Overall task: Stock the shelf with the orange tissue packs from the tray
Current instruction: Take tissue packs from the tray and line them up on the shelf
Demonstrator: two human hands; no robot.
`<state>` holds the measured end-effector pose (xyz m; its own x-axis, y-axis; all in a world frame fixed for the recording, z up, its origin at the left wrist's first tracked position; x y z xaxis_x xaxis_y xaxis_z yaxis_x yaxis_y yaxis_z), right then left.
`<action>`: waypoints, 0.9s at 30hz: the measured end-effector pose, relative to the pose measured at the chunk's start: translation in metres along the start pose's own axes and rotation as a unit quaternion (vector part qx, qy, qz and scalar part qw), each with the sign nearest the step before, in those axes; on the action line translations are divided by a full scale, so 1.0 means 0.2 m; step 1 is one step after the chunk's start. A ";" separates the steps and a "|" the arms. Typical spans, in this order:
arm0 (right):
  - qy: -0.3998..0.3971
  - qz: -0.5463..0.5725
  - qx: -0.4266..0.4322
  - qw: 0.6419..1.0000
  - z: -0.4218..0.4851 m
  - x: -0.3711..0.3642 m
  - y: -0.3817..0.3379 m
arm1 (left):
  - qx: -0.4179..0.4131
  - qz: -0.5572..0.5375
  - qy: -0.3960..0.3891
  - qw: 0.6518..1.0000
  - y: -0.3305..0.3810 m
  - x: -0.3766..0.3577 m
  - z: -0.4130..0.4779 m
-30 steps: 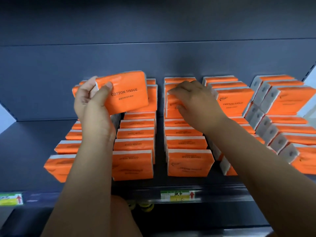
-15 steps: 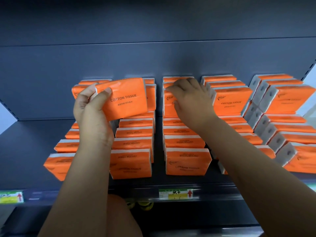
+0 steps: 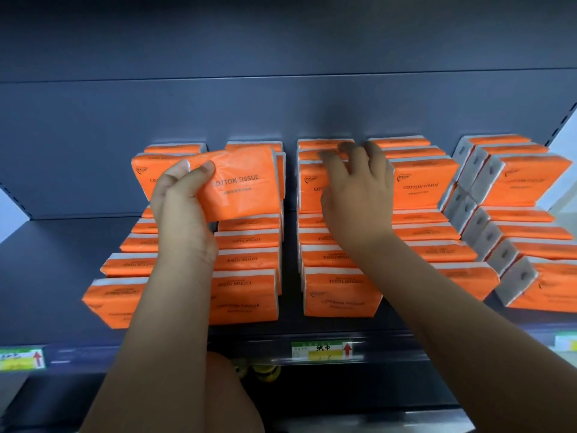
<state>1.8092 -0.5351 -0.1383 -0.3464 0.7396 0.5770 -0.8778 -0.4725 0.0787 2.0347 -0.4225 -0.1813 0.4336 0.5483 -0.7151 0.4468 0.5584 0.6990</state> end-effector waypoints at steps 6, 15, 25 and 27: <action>-0.098 0.444 -0.105 0.884 -0.06 0.02 -0.18 | -0.026 0.038 0.007 0.999 -0.02 0.00 0.00; -0.277 0.539 -0.228 0.762 -0.12 -0.05 -0.23 | -0.086 0.161 -0.042 0.982 -0.02 -0.02 0.07; -0.367 0.534 -0.177 0.741 -0.14 -0.11 -0.34 | -0.109 0.281 -0.049 0.952 -0.06 -0.03 0.09; -0.368 0.529 -0.188 0.741 -0.14 -0.12 -0.33 | -0.105 0.285 -0.050 0.951 -0.07 -0.03 0.09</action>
<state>1.8668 -0.5082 -0.1797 -0.7540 -0.4770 0.4517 -0.3214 -0.3318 -0.8869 2.0406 -0.4446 -0.1871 0.6355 0.7434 -0.2084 -0.0461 0.3060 0.9509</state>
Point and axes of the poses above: each hand's wrist, its own z-axis towards the middle knuckle, its own x-axis out of the back of the hand, y = z × x, the point moved 8 cm from there along z, towards the middle knuckle, and after that the axes turned 10 degrees about -z, right-handed, at the moved point
